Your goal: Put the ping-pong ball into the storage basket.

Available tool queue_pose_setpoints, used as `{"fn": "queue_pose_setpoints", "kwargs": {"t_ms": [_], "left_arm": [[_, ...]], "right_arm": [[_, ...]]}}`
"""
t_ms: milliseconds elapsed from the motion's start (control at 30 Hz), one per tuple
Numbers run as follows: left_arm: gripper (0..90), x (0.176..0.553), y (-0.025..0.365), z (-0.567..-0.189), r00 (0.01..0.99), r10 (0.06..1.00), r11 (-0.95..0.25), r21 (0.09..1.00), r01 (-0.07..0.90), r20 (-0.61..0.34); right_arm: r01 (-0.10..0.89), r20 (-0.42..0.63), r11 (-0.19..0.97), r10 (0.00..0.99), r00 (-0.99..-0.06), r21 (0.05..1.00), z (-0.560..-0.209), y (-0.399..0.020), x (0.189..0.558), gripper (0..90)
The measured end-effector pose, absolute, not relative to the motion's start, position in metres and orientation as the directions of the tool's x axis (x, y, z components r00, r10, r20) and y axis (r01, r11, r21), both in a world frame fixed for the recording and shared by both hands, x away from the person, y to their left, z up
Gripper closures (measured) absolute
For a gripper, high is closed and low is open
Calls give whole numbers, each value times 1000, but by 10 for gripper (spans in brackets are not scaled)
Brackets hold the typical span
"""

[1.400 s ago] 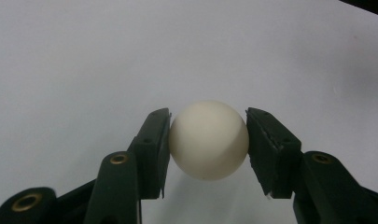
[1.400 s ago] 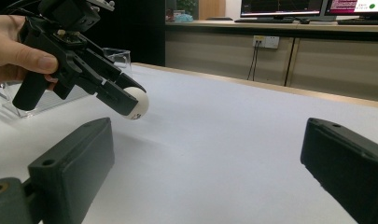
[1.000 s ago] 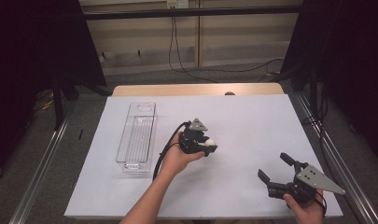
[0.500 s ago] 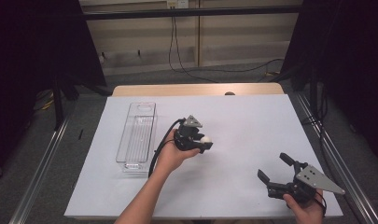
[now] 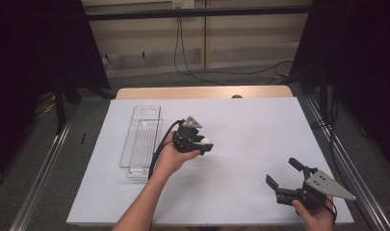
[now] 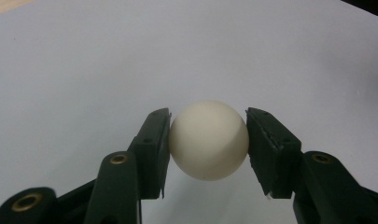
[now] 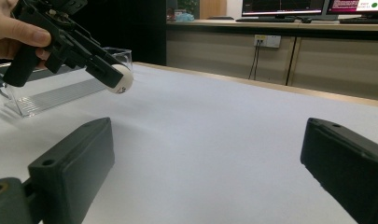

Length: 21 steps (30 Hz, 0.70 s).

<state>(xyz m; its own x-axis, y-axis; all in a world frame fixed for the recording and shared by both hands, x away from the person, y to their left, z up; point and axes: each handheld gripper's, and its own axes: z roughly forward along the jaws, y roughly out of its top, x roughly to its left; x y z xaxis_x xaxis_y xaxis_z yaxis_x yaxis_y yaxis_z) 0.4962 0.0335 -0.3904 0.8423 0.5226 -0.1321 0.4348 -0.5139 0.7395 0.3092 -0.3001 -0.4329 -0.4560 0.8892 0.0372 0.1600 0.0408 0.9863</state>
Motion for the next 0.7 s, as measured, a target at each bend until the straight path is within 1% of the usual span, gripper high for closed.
{"fn": "queue_pose_setpoints", "kwargs": {"t_ms": [33, 133, 233, 300, 433, 700], "left_arm": [[512, 497, 35, -389, 844, 521, -528, 729, 436, -127], [512, 497, 36, -388, 841, 524, -506, 746, 433, -133], [512, 498, 37, -386, 839, 530, -511, 744, 431, -122], [512, 498, 39, -384, 839, 529, -524, 730, 439, -125], [512, 500, 40, -385, 836, 532, -500, 747, 438, -134], [512, 502, 44, -382, 827, 546, -501, 740, 449, -132]], "right_arm": [[162, 39, 40, 889, -457, 986, -433, -300, 309, 24], [161, 40, 39, 889, -457, 986, -433, -300, 309, 24], [162, 42, 37, 889, -456, 986, -433, -300, 309, 24], [160, 38, 40, 888, -458, 986, -433, -300, 309, 24], [159, 39, 38, 889, -457, 986, -433, -300, 309, 24], [160, 47, 29, 892, -450, 987, -432, -300, 309, 24]]}}
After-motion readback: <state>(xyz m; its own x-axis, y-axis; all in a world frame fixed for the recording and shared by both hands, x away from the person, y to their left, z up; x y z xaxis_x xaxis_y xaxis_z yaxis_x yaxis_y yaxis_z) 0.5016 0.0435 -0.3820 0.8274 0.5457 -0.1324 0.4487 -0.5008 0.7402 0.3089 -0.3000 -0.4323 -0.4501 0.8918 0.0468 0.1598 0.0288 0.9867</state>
